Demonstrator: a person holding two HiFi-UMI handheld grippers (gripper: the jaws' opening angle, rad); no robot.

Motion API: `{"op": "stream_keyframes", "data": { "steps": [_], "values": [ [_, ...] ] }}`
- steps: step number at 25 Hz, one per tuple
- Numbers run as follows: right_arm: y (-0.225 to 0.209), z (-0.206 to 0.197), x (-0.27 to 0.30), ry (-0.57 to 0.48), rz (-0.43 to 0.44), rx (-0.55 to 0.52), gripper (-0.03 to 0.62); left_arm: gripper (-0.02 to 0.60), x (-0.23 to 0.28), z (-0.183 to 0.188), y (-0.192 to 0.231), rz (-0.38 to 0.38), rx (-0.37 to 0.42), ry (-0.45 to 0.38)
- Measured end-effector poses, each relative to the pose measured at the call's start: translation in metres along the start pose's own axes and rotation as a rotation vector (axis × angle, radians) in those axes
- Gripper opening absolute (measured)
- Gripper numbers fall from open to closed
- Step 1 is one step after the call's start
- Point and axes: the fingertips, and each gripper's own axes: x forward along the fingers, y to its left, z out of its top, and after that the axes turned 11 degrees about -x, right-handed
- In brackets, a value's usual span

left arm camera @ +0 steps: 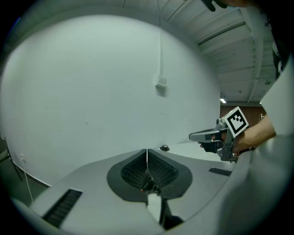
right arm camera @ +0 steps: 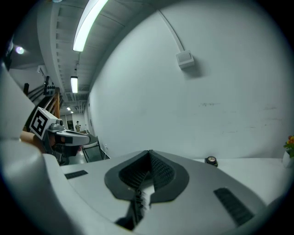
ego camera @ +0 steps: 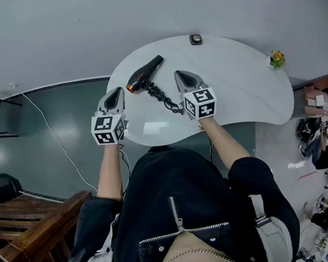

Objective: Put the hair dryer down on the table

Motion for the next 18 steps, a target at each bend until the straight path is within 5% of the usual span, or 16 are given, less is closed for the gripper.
{"op": "stream_keyframes", "data": {
  "steps": [7, 18],
  "values": [
    [-0.001, 0.026, -0.045, -0.072, -0.022, -0.032, 0.005, 0.025, -0.008, -0.006, -0.03, -0.029, 0.019, 0.001],
    [-0.001, 0.011, -0.065, -0.068, -0.025, -0.012, 0.005, 0.025, -0.016, -0.006, -0.045, -0.035, 0.023, -0.019]
  ]
}}
